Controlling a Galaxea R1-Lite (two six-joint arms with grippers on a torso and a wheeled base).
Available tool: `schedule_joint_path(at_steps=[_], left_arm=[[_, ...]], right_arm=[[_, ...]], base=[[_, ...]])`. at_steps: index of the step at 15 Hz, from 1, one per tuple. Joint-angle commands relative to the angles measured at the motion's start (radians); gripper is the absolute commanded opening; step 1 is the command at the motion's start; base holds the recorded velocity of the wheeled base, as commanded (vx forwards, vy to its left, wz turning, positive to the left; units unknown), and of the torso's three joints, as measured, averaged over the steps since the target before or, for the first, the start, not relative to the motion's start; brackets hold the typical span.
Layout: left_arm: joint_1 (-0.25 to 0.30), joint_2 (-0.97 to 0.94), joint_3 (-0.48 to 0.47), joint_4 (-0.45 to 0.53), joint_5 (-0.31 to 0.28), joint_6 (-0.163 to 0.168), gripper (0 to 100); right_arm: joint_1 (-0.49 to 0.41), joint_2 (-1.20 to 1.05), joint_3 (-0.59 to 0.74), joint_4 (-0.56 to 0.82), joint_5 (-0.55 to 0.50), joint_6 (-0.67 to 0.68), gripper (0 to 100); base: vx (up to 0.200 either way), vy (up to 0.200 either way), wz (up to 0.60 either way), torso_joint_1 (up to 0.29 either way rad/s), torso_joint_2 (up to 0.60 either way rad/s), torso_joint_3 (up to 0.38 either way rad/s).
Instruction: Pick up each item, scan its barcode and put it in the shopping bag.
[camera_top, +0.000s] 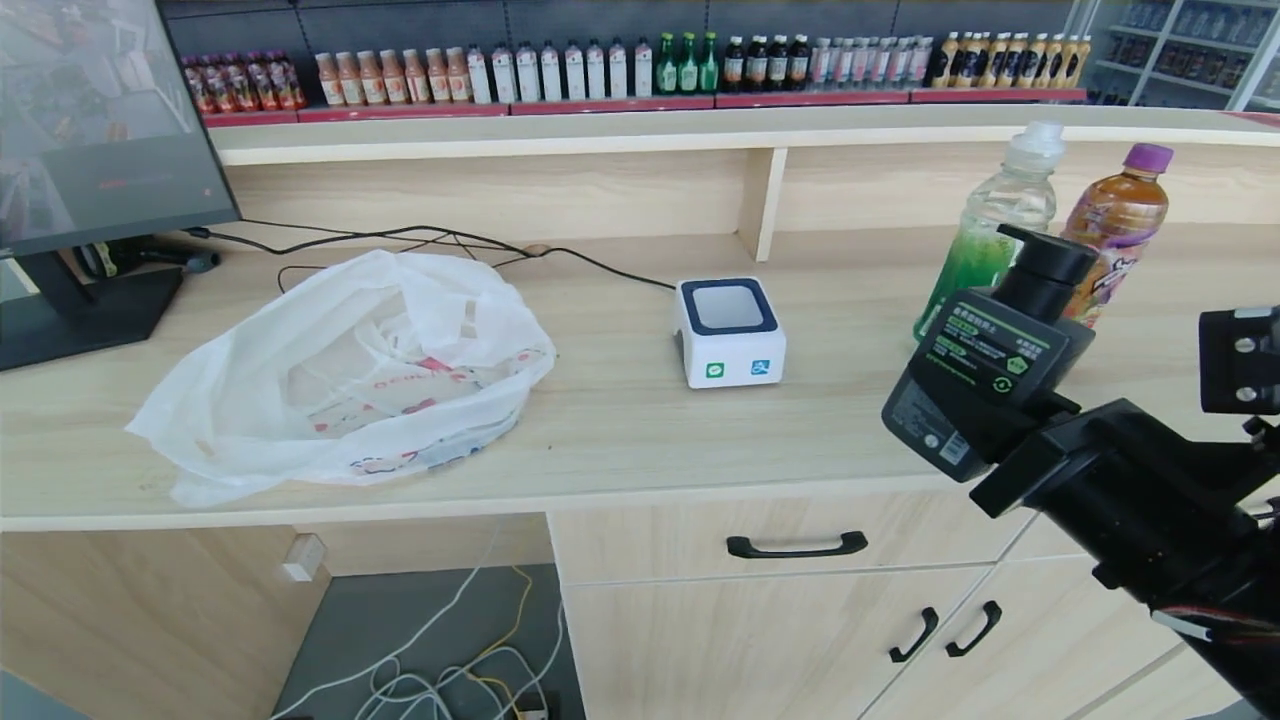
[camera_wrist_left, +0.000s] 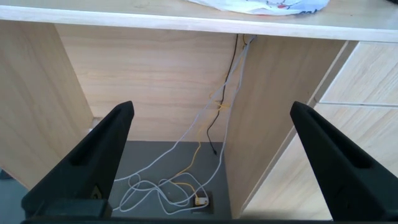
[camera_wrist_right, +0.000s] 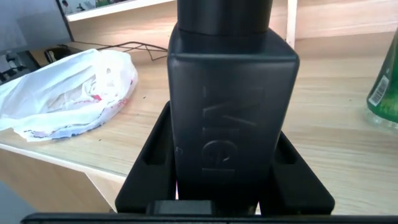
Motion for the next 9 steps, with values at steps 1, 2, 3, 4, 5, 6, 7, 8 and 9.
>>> schedule_joint_path(at_steps=[1,2,3,4,5,6,7,8,9], left_arm=[[0.000,0.000,0.000,0.001,0.001,-0.001,100],[0.000,0.000,0.000,0.001,0.001,0.000,100],[0.000,0.000,0.000,-0.001,-0.001,0.000,100],[0.000,0.000,0.000,-0.001,-0.001,0.000,100],[0.000,0.000,0.000,-0.001,-0.001,0.002,100],[0.000,0.000,0.000,-0.001,-0.001,0.002,100],[0.000,0.000,0.000,-0.001,-0.001,0.002,100],[0.000,0.000,0.000,-0.001,-0.001,0.002,100],[0.000,0.000,0.000,-0.001,-0.001,0.002,100]], right_arm=[[-0.001,0.007,-0.001,-0.001,0.000,-0.002,0],[-0.001,0.002,-0.001,-0.001,0.000,-0.004,0],[-0.001,-0.002,-0.004,-0.001,0.001,-0.007,0],[-0.001,-0.002,-0.013,0.002,0.007,-0.008,0],[-0.002,-0.002,-0.027,0.006,0.024,-0.010,0],[-0.004,-0.001,-0.044,0.010,0.030,-0.010,0],[-0.010,0.008,-0.065,0.012,0.029,-0.013,0],[-0.019,0.036,-0.116,0.010,0.030,-0.028,0],[-0.021,0.079,-0.188,0.006,0.030,-0.045,0]], base=[[0.000,0.200,0.00,-0.007,0.00,0.002],[0.000,0.200,0.00,0.002,0.00,0.007],[0.000,0.200,0.00,0.012,0.00,0.002],[0.000,0.200,0.00,-0.002,0.00,-0.002],[0.000,0.000,0.00,0.000,0.00,0.000],[0.000,0.000,0.00,0.000,0.00,0.000],[0.000,0.000,0.00,0.000,0.00,0.000],[0.000,0.000,0.00,0.000,0.00,0.000],[0.000,0.000,0.00,0.000,0.00,0.000]])
